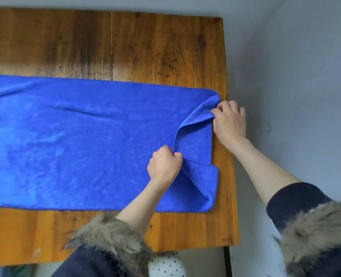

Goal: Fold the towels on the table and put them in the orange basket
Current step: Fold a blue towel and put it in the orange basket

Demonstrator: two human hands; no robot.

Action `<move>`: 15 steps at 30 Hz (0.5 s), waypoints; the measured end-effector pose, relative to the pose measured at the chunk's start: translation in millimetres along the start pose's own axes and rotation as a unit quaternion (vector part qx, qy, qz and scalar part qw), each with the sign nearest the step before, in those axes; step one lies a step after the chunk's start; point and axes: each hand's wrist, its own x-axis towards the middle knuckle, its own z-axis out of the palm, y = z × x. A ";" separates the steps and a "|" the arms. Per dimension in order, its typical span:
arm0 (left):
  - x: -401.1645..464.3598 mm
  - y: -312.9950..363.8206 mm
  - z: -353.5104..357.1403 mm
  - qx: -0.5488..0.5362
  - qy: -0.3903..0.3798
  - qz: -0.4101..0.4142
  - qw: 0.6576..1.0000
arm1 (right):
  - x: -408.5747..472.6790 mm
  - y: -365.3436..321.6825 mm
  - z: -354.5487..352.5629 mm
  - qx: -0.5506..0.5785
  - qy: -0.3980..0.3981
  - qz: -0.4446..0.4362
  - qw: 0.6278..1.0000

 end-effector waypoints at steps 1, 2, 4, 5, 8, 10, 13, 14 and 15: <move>-1.2 -1.9 -3.0 -0.053 -0.020 0.000 0.998 | 1.4 0.0 -4.0 0.021 0.000 0.015 1.000; -3.7 -3.7 -8.1 -0.110 -0.037 -0.005 0.993 | 2.7 -0.7 -9.8 0.052 -0.001 0.035 0.998; -7.5 -10.4 -21.5 -0.210 -0.057 -0.035 0.976 | 5.4 -3.9 -26.5 0.135 0.019 0.084 0.987; -8.5 -15.1 -29.3 -0.242 -0.056 -0.050 0.967 | 6.5 -8.4 -37.2 0.183 0.029 0.106 0.977; -11.2 -27.0 -53.6 -0.289 -0.029 -0.076 0.954 | 11.3 -32.6 -67.9 0.294 0.041 0.124 0.947; -12.9 -31.8 -72.1 -0.300 -0.011 -0.078 0.951 | 14.2 -53.7 -86.2 0.345 0.026 0.110 0.932; -13.9 -38.9 -107.7 -0.317 0.011 -0.064 0.946 | 20.7 -86.0 -111.4 0.411 -0.003 0.076 0.908; -15.1 -42.6 -121.1 -0.317 0.019 -0.056 0.947 | 23.5 -97.3 -119.2 0.429 -0.011 0.063 0.901; -16.8 -46.9 -134.5 -0.317 0.027 -0.048 0.947 | 26.3 -108.7 -126.0 0.446 -0.019 0.050 0.894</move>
